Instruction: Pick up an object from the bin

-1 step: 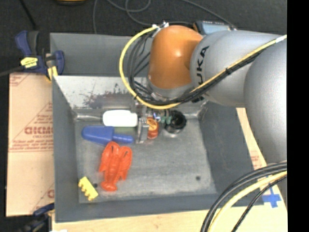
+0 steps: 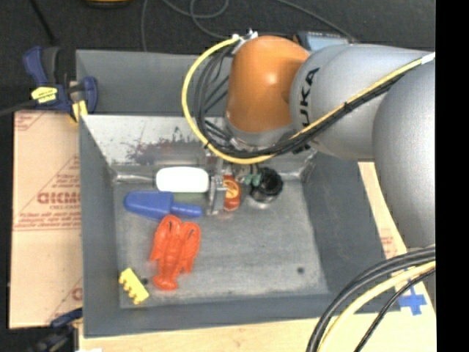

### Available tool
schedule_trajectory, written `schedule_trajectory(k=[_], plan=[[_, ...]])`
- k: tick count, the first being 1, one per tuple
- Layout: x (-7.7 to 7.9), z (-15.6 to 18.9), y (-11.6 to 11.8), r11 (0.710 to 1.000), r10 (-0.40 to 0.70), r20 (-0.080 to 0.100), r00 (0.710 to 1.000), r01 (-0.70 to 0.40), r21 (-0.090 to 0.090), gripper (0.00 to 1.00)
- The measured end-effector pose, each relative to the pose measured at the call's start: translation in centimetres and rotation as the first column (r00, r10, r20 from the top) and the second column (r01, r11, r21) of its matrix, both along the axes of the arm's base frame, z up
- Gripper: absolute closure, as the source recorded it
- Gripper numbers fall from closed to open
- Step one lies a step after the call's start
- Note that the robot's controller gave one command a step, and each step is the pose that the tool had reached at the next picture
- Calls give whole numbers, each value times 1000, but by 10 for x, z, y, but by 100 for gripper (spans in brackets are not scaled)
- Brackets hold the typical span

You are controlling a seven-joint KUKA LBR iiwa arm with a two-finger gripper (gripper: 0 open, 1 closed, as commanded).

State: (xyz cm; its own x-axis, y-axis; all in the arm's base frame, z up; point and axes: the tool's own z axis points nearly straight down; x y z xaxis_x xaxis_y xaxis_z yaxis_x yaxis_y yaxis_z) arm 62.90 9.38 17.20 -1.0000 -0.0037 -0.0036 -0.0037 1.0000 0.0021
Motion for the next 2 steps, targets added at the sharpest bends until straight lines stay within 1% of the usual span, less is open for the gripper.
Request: schedule_trajectory(k=[1,2], plan=[[7,-38,-21,999,-37,10,999,37,2,0],[27,-96,-88,971,240,4,971,-240,-2,100]])
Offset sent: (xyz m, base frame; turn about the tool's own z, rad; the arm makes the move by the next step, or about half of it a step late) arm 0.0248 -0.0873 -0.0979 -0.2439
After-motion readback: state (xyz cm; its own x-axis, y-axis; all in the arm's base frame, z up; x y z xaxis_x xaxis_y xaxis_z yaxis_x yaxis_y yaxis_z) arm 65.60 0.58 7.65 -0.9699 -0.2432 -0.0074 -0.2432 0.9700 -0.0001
